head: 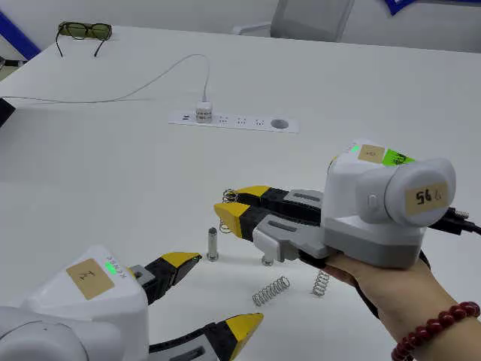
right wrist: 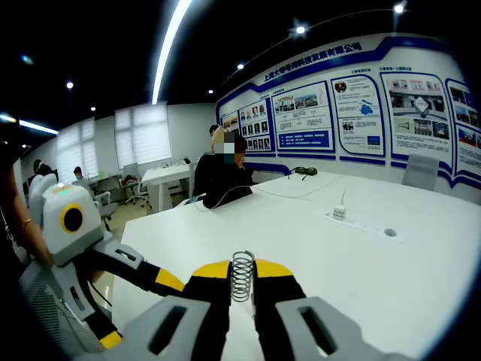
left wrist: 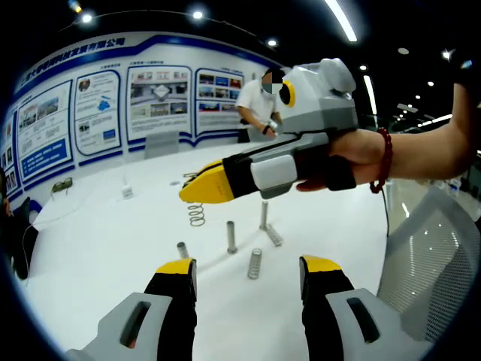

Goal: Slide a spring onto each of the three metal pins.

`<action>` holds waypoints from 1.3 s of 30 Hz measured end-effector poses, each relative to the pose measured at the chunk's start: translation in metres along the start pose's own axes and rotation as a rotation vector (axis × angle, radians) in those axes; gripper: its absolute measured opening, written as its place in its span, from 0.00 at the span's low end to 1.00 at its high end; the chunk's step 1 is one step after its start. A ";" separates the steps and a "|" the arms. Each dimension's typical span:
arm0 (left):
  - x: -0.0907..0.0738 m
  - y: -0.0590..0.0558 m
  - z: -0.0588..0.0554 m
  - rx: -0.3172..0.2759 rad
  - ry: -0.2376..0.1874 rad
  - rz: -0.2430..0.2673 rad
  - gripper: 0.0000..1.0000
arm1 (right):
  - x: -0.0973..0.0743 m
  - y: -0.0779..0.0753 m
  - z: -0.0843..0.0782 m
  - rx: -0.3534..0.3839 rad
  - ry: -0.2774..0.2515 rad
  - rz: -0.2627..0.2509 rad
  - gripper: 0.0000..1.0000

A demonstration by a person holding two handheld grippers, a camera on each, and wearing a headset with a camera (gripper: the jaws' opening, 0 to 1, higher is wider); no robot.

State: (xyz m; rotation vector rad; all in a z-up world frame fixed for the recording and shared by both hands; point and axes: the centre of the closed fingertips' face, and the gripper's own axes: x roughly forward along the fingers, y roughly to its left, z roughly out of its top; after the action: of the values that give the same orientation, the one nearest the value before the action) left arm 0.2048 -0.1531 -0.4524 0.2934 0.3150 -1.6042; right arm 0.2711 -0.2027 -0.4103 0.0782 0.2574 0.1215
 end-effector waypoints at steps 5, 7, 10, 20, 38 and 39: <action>0.001 -0.001 -0.003 -0.006 0.008 -0.006 0.59 | 0.010 -0.006 -0.004 0.009 0.011 -0.002 0.12; 0.002 -0.001 -0.004 -0.008 0.013 -0.008 0.60 | 0.014 -0.007 -0.006 0.008 0.015 -0.004 0.12; 0.002 -0.001 -0.006 -0.007 0.018 -0.008 0.62 | 0.019 -0.010 -0.010 0.003 0.024 -0.006 0.12; 0.003 0.000 -0.007 0.000 0.025 -0.005 0.63 | 0.030 -0.013 -0.020 0.010 0.040 -0.014 0.12; 0.001 0.002 -0.007 -0.011 0.024 0.004 0.61 | 0.034 -0.014 -0.030 0.011 0.067 -0.024 0.12; 0.001 0.002 -0.007 -0.012 0.025 0.004 0.61 | 0.034 -0.014 -0.030 0.014 0.066 -0.022 0.12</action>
State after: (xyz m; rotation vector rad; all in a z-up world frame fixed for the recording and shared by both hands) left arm 0.2064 -0.1516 -0.4598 0.3049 0.3425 -1.5951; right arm 0.2980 -0.2103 -0.4490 0.0858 0.3252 0.1004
